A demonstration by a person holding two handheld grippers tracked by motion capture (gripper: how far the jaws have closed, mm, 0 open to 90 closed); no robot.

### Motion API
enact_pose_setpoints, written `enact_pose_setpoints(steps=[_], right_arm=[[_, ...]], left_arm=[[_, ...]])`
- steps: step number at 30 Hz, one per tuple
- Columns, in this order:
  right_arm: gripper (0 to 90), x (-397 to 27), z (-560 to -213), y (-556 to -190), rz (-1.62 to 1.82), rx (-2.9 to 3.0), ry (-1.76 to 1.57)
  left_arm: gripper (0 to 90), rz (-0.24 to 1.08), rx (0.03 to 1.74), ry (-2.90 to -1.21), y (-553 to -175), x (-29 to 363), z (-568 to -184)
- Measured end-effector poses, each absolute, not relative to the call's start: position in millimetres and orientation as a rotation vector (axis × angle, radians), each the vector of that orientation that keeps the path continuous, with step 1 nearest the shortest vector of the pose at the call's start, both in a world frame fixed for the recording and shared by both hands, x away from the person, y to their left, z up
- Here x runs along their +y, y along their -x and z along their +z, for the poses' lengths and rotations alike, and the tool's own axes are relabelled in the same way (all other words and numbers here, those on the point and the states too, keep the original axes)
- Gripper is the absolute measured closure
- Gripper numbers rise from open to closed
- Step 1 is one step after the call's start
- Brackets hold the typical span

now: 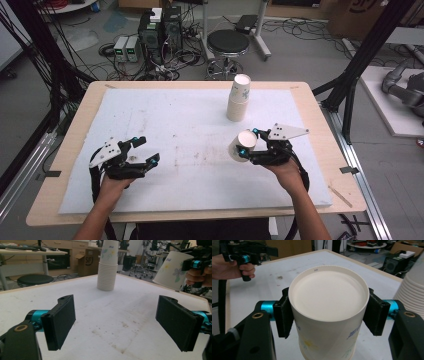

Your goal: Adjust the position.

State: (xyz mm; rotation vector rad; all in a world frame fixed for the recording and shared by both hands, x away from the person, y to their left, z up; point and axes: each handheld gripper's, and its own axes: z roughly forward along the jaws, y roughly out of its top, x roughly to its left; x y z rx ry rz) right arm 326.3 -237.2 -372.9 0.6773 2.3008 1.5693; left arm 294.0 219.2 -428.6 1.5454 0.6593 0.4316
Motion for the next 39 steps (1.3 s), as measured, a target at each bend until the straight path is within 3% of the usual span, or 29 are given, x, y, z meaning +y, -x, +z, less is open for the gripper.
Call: enact_pose_setpoints(steps=[39], right_arm=[[35.1, -170, -383, -316, 1.673, 2.519, -0.436]], left_arm=[[16.2, 0.174, 0.306, -1.747, -300, 107, -424]])
